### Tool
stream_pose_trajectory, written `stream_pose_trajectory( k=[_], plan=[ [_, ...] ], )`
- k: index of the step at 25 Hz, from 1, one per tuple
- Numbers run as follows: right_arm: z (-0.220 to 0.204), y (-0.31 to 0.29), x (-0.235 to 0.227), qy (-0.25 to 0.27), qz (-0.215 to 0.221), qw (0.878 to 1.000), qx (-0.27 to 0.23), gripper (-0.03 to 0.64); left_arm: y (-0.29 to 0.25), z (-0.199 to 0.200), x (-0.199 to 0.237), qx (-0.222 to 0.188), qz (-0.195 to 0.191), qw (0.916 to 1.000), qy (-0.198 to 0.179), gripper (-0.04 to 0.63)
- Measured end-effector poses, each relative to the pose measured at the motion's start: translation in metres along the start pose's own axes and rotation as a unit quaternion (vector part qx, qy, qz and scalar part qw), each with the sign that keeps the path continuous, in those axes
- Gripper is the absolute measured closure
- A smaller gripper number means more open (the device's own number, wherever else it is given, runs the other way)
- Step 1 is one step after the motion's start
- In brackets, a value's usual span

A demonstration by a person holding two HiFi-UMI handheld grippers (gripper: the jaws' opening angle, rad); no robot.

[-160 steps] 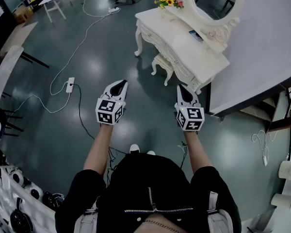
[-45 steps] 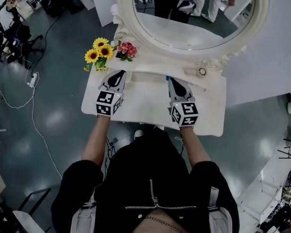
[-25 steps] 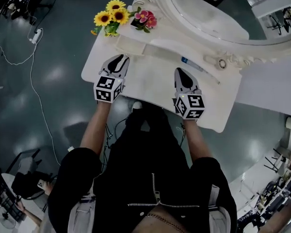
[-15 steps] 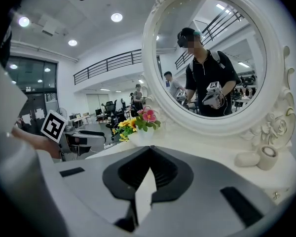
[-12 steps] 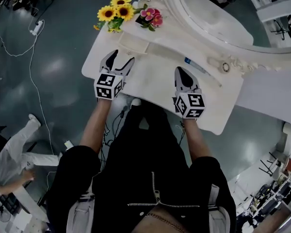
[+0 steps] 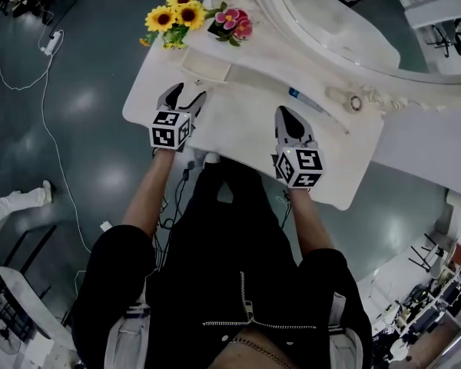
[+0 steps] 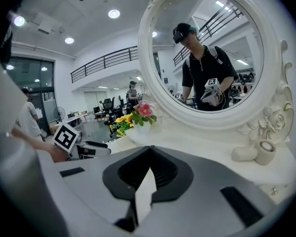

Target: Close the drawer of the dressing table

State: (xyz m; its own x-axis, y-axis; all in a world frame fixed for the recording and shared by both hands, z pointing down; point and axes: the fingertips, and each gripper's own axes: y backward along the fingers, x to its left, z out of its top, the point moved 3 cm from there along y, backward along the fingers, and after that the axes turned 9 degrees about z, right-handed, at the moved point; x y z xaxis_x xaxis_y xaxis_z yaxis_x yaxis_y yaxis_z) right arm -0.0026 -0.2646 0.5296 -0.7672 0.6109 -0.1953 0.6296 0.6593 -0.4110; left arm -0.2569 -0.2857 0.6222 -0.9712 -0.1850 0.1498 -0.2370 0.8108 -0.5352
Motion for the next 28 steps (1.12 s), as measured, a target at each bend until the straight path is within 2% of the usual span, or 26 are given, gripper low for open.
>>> stream_pose_trajectory(
  k=[2,4,7,9,13,14,16,18,21,28],
  plan=[
    [-0.003,0.001,-0.002,-0.001,-0.002,1.000,0.002,0.611,-0.011,-0.009,0.005,0.015,-0.003,0.9993,0.033,0.298],
    [-0.005,0.002,-0.004,-0.003,-0.005,1.000,0.004,0.611,-0.024,-0.017,0.013,0.029,-0.008,0.9948,0.097,0.320],
    [-0.008,0.006,-0.009,-0.005,-0.010,1.000,0.007,0.611,-0.040,-0.026,0.024,0.034,-0.017,0.9789,0.201,0.356],
    [-0.010,0.009,-0.014,-0.007,-0.016,1.000,0.009,0.611,-0.045,-0.029,0.028,0.029,-0.019,0.9715,0.234,0.383],
    [-0.013,0.017,-0.022,-0.012,-0.028,0.999,0.011,0.611,-0.053,-0.036,0.023,0.044,-0.029,0.9659,0.253,0.392],
    [-0.014,0.018,-0.024,-0.014,-0.030,0.999,0.011,0.611,-0.054,-0.036,0.022,0.044,-0.031,0.9643,0.259,0.412],
    [-0.016,0.020,-0.026,-0.017,-0.033,0.999,0.011,0.611,-0.056,-0.035,0.022,0.041,-0.039,0.9582,0.281,0.447],
    [-0.018,0.022,-0.028,-0.020,-0.035,0.999,0.012,0.611,-0.057,-0.035,0.021,0.042,-0.043,0.9526,0.298,0.451],
    [-0.019,0.023,-0.030,-0.023,-0.036,0.999,0.012,0.611,-0.058,-0.037,0.021,0.044,-0.034,0.9506,0.305,0.483],
    [-0.019,0.024,-0.036,-0.037,-0.037,0.999,0.006,0.611,-0.057,-0.036,0.021,0.040,-0.029,0.9518,0.303,0.486]
  ],
)
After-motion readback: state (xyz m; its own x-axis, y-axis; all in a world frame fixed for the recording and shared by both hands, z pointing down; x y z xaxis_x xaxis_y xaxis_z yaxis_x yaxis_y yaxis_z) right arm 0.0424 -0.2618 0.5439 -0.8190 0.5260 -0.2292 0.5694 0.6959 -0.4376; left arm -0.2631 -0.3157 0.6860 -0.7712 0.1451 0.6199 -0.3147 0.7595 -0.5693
